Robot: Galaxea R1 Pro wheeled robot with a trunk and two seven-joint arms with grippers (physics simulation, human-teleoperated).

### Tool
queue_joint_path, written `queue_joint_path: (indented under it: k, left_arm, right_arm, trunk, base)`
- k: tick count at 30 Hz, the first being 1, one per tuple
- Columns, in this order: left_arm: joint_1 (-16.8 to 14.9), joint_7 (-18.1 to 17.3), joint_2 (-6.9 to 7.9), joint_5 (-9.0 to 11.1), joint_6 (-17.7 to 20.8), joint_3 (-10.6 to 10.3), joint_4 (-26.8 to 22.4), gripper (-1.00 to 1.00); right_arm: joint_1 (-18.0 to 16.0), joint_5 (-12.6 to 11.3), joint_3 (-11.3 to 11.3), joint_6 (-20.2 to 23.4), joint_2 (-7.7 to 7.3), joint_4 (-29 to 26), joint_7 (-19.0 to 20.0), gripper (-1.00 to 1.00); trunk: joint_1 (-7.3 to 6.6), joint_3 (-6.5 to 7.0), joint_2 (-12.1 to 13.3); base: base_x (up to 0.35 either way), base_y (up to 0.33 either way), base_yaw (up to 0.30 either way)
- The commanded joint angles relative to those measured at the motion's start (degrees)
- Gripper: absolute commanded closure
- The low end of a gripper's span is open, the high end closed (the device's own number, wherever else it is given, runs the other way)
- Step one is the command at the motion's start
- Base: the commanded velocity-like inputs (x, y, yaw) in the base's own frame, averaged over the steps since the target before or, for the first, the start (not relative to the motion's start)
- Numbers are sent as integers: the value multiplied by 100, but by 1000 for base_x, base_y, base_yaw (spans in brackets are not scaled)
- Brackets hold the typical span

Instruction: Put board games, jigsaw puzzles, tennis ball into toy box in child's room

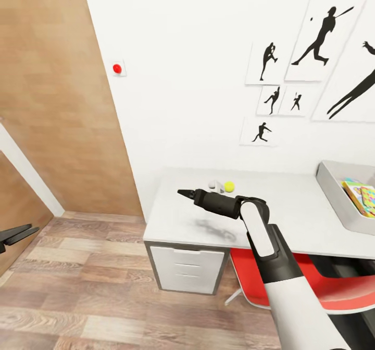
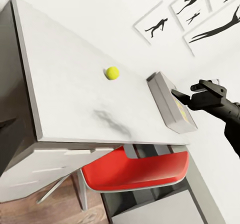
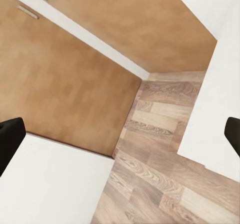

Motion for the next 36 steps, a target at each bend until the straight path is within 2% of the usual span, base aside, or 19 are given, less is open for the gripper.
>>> queue_joint_path:
  k: [1, 7, 17, 26, 31, 36]
  left_arm:
    - [-5, -25, 1, -6, 55, 0, 1, -100]
    - [-5, -25, -4, -2, -6, -1, 1, -100]
    - [-5, -25, -7, -5, -17, -2, 1, -100]
    - [-5, -25, -7, -6, -18, -2, 1, -100]
    - [-5, -25, -7, -4, -18, -2, 1, -100]
    - [-5, -25, -7, 1, -18, -2, 1, -100]
  right_arm:
    - [-5, 59, -7, 26, -2, -3, 56, -100]
    - [1, 62, -28, 23, -33, 0, 59, -100]
    - [1, 67, -58, 34, -53, -8, 60, -100]
    - [-31, 62, -82, 45, -52, -3, 46, -100]
    - [-250, 51, -89, 75, -49, 31, -197, -100]
    - [-757, 40, -98, 259, -38, 493, -814, -100]
  trunk:
    - [3, -12, -11]
    - [3, -12, -11]
    - [3, -12, -11]
    - [3, -16, -11]
    - [3, -40, -11]
    - [3, -76, -11]
  base:
    - [6, 16, 18]
    - [2, -16, 5]
    - [0, -222, 0]
    - [22, -51, -40]
    - [16, -6, -148]
    - [3, -1, -160]
